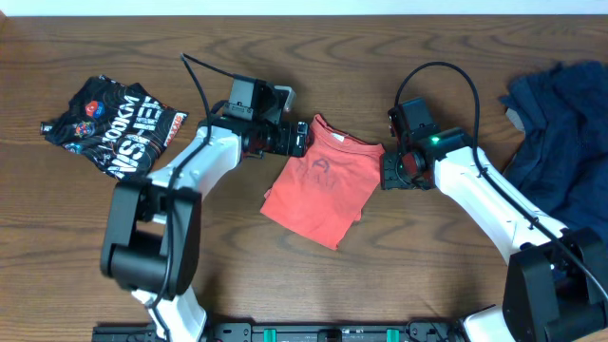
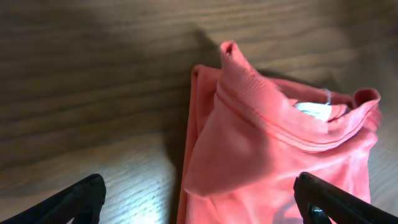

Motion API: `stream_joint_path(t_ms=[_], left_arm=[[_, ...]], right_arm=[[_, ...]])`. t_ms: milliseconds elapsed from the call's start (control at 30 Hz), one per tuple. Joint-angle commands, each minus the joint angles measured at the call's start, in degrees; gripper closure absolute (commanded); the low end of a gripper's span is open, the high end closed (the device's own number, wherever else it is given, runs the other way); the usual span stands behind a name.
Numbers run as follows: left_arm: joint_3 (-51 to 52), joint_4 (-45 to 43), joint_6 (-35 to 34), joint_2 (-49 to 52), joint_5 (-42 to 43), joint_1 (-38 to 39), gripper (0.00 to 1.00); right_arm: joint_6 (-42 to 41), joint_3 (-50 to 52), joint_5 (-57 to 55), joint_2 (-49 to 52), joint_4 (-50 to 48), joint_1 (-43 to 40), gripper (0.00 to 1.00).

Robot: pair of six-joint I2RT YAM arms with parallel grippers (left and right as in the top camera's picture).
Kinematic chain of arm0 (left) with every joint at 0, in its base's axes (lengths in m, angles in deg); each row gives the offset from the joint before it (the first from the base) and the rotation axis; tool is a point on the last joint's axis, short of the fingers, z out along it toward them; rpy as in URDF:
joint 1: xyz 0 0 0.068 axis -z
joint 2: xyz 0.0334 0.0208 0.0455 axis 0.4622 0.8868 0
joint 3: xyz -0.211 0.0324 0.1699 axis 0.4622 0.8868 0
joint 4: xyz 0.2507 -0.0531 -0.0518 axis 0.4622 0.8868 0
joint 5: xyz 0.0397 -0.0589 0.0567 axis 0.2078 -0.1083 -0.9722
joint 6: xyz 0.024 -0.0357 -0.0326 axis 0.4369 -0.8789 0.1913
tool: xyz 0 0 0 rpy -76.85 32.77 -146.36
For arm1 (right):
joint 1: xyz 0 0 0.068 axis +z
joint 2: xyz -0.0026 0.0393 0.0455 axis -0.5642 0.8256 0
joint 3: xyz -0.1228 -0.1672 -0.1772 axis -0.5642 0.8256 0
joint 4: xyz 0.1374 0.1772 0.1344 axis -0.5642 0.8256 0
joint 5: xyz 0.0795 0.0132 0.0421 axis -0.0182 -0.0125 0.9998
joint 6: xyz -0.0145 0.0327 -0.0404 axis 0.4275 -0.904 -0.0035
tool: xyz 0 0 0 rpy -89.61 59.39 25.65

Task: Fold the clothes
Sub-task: 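Grasp the folded orange bundle's top edge with the left gripper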

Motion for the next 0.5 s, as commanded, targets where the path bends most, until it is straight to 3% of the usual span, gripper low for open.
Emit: stream_joint_path(t_ms=[0,267,433,467], left_arm=[[-0.11,-0.68,1.20,3.26,7.93,-0.98,0.02],[-0.09,2.78,1.18,10.34,21.44,0.37,0.00],[-0.09,3.80,1.20,11.45,21.42,1.31,0.15],[-0.09,3.21,1.18,11.45,21.44,1.33,0.22]], right_arm=[[-1.16,-0.74,0.24,-1.11,0.55,-0.28,0.43],[-1.16,-0.74,0.24,-1.11,1.31,-0.28,0.43],[-1.14,-0.74,0.24,-1.11,1.70,-0.28,0.43],[-1.14,-0.74,0.22,-1.11,1.70,-0.28,0.44]])
